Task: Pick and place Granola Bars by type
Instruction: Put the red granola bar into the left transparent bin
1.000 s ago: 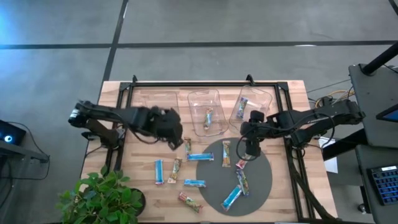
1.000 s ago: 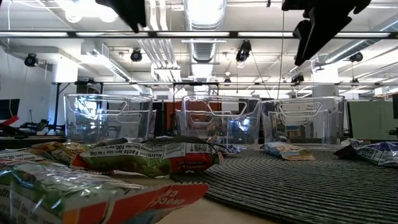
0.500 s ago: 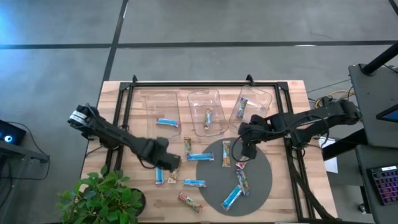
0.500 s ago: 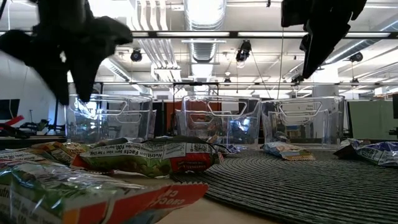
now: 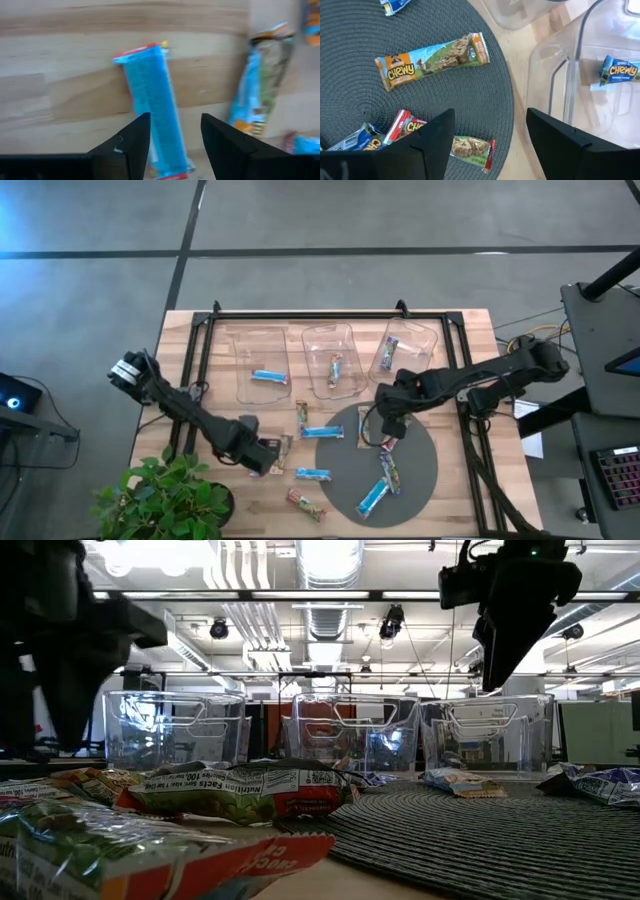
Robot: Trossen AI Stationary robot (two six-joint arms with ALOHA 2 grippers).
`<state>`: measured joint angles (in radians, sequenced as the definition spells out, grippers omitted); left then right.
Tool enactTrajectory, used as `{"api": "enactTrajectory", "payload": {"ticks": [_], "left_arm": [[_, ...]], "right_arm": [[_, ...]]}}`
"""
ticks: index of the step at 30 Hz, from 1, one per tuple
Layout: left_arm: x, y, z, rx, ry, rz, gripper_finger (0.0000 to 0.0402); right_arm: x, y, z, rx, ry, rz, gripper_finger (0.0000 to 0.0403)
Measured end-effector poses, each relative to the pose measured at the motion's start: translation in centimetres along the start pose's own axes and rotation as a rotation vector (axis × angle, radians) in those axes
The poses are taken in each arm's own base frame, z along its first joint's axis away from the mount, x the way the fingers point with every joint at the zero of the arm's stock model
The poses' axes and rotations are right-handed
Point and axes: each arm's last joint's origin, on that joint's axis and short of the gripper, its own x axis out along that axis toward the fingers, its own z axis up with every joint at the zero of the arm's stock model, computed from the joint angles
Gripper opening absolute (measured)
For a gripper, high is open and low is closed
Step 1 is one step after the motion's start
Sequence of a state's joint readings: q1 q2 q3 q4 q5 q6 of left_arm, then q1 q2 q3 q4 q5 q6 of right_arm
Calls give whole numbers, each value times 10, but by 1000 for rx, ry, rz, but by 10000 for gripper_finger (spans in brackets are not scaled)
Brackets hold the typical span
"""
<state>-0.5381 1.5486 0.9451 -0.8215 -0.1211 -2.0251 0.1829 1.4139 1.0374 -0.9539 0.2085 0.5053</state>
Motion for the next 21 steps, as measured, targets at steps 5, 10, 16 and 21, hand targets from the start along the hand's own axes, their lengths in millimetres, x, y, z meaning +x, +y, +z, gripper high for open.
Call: {"api": "enactTrajectory", "payload": {"ticks": [5, 10, 16, 21], "left_arm": [[5, 1, -1, -14, -4, 27, 159], [15, 2, -3, -33, -5, 72, 159], [28, -1, -8, -8, 35, 103, 159], [36, -1, -9, -7, 28, 116, 159]], "right_arm": [[3, 2, 1, -10, 0, -4, 238], [4, 3, 4, -7, -24, 3, 235], [6, 2, 4, -11, -37, -10, 238], [7, 2, 3, -13, -35, -15, 233]]}}
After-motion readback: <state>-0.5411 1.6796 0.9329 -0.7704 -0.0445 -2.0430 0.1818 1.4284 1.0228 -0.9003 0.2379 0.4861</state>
